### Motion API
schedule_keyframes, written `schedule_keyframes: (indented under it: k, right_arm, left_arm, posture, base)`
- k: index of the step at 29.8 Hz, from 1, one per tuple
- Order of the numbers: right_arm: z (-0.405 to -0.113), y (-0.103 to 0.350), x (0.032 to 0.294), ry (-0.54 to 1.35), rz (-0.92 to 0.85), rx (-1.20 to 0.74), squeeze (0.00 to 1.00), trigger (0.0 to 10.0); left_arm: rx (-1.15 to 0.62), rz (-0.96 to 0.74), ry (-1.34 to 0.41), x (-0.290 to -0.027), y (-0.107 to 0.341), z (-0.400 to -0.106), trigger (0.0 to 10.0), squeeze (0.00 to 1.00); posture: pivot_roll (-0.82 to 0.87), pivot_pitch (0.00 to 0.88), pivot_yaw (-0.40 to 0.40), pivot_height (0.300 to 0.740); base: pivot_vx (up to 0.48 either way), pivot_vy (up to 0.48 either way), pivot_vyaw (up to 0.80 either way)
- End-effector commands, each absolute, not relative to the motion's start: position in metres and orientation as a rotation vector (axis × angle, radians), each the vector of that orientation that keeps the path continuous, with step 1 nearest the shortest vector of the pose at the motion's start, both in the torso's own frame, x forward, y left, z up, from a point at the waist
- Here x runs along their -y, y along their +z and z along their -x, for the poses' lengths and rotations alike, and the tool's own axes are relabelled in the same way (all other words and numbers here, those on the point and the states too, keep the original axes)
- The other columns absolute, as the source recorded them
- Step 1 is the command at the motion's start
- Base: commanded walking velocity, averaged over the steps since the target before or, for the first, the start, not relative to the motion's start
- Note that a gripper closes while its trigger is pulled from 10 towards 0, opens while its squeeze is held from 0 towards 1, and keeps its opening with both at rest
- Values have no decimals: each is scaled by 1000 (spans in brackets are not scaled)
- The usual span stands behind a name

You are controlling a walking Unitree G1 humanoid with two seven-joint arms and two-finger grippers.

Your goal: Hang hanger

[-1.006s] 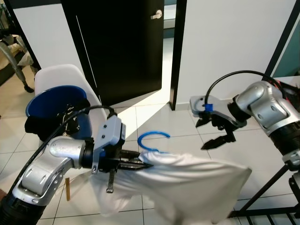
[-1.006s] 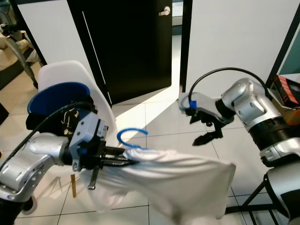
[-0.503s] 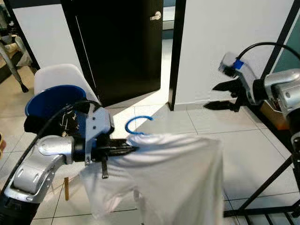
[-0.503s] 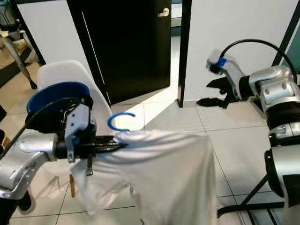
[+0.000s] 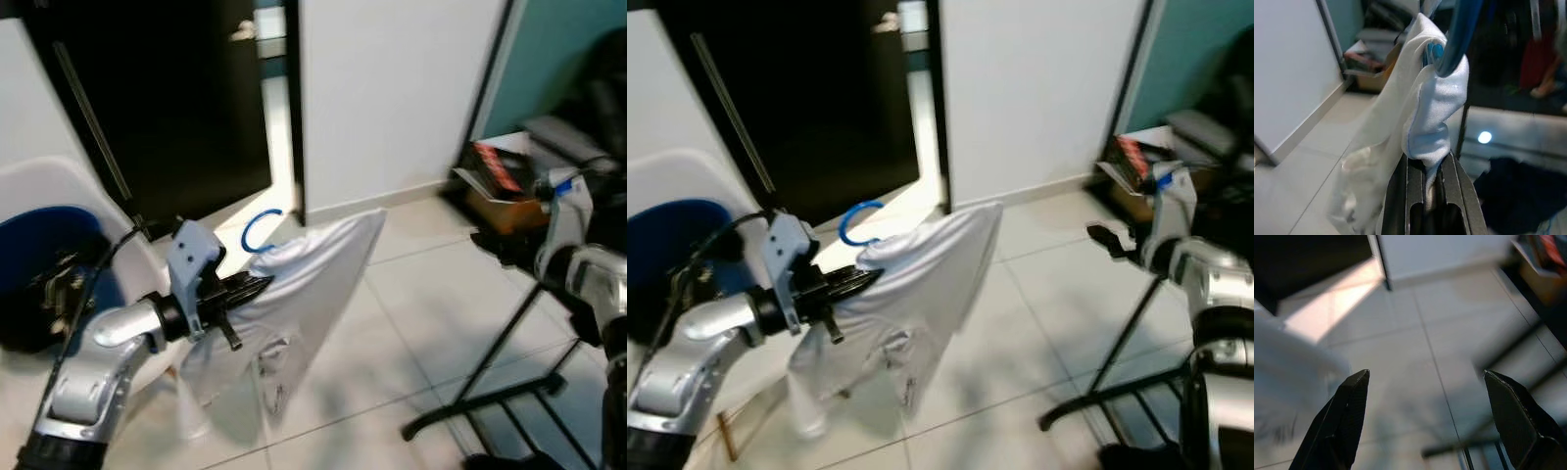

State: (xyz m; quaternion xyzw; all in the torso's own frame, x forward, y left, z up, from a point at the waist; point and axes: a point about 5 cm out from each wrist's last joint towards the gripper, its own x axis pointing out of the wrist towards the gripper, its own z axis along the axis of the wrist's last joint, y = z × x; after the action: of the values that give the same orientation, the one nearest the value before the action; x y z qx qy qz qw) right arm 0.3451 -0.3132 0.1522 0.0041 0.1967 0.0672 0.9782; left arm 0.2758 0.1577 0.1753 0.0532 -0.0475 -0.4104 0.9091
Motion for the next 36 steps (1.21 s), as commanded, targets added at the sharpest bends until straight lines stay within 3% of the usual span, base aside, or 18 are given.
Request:
schedule_keyframes:
  k: [1, 11, 21, 36]
  right_arm:
    - [-342, 138, 308, 127, -26, -424, 0, 10000]
    - [-330, 103, 301, 53, -26, -510, 0, 10000]
    - [-293, 41, 297, -84, -64, -656, 0, 10000]
    - [-277, 15, 284, -86, -51, -729, 0, 10000]
  left_arm:
    - [105, -90, -869, -156, 174, -273, 10000, 0]
    - [29, -195, -1077, -153, 175, -255, 10000, 0]
    - [-23, -233, -1244, -151, 179, -239, 10000, 0]
    - [82, -337, -1047, -110, 184, -271, 10000, 0]
  posture:
    - [-113, 0, 3, 740]
    - [-119, 0, 7, 740]
    - [-119, 0, 18, 740]
    - [-118, 0, 23, 740]
  base:
    - [0, 0, -756]
    - [0, 0, -759]
    - [0, 0, -756]
    - [0, 0, -756]
